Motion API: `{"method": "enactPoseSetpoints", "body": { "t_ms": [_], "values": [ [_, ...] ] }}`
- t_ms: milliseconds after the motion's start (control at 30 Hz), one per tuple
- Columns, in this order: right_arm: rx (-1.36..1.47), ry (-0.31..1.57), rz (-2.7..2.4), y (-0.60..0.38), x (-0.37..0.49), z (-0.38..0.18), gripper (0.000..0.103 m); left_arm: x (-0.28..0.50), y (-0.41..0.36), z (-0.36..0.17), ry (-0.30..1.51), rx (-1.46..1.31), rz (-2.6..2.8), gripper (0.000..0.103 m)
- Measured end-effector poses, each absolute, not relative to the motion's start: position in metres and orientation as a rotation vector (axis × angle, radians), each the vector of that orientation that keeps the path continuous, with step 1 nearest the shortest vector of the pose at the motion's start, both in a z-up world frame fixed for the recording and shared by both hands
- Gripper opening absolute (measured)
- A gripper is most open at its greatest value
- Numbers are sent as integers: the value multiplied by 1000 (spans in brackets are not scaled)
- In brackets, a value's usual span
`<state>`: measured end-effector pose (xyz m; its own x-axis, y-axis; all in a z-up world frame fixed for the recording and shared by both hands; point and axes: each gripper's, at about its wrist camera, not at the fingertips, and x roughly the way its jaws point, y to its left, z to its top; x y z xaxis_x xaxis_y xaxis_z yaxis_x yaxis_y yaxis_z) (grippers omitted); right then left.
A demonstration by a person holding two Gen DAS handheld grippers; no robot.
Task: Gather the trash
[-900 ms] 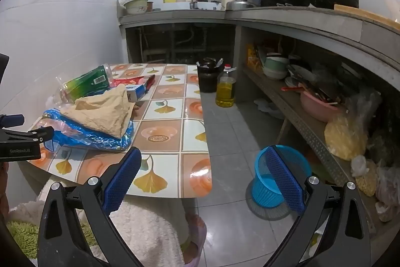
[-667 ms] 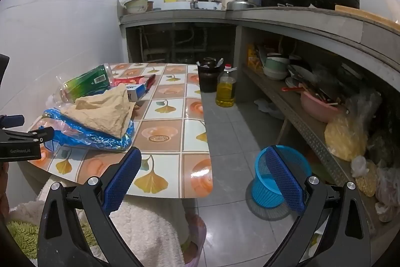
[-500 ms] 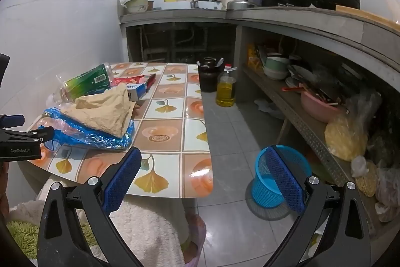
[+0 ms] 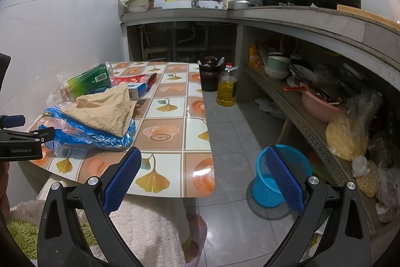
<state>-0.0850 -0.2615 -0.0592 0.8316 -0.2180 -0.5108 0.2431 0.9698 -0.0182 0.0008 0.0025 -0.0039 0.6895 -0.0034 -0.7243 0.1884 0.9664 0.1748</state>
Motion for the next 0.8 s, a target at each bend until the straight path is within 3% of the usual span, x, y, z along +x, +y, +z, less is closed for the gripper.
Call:
{"method": "enactPoseSetpoints", "body": {
  "t_ms": [800],
  "values": [
    [50, 538, -244, -263, -87, -60, 95, 2, 4, -10, 812, 244, -107, 98]
  ]
}}
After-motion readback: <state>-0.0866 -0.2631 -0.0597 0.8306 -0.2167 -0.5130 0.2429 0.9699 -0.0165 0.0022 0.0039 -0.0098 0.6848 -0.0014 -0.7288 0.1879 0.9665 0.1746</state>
